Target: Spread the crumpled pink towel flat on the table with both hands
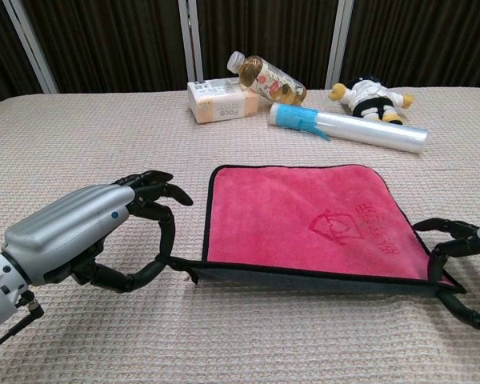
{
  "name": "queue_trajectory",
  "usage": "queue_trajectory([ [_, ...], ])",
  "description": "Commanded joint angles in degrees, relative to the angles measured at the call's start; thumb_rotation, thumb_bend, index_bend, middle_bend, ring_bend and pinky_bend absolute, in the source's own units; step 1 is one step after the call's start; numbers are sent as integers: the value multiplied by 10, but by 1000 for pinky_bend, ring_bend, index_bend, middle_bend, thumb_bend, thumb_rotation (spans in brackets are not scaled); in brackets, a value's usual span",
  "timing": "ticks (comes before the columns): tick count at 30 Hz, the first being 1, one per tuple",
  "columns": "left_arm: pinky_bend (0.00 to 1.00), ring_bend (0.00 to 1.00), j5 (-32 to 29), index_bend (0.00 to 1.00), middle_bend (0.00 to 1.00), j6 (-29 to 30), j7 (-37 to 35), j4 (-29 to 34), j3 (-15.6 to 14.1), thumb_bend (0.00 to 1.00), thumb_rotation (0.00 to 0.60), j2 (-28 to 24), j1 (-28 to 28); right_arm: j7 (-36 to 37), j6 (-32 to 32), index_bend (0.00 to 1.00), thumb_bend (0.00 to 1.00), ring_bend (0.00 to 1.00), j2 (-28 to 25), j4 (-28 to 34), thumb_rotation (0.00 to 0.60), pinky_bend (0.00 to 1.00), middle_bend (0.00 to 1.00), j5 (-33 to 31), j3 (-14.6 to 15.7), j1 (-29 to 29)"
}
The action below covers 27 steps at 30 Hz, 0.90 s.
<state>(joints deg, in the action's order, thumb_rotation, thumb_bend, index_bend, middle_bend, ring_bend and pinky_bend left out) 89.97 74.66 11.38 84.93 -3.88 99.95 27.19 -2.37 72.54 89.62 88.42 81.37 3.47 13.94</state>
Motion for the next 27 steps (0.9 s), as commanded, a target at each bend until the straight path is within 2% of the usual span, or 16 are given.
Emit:
queue_trajectory([
  [1, 0, 0, 1, 601, 147, -4, -3, -1, -1, 474, 600, -1, -2, 0, -4, 592, 517, 0, 0, -3, 600, 0, 114, 2, 1, -1],
  [7, 0, 0, 13, 309, 104, -11, -20, 4, -4, 375, 600, -10, -3, 5, -8, 303, 517, 0, -4, -5, 600, 0, 17, 12, 4, -3],
  [9, 0, 0, 16, 257, 93, -13, -25, 7, -5, 354, 600, -14, -3, 7, -9, 179, 522, 0, -5, -5, 600, 0, 0, 16, 5, -4],
  [13, 0, 0, 23, 218, 73, -16, -36, 20, -4, 343, 600, -29, -2, 9, -3, 22, 510, 0, -8, -5, 600, 0, 0, 28, 7, -7],
  [22, 0, 0, 18, 165, 56, -10, -56, 59, 0, 309, 600, -66, -11, 30, 15, 0, 479, 0, -26, 6, 600, 0, 0, 43, 2, -15],
  [27, 0, 0, 29, 163, 56, 40, -65, 67, 3, 303, 600, -103, -36, 33, 42, 0, 470, 0, -57, 15, 600, 0, 0, 43, -25, -16],
])
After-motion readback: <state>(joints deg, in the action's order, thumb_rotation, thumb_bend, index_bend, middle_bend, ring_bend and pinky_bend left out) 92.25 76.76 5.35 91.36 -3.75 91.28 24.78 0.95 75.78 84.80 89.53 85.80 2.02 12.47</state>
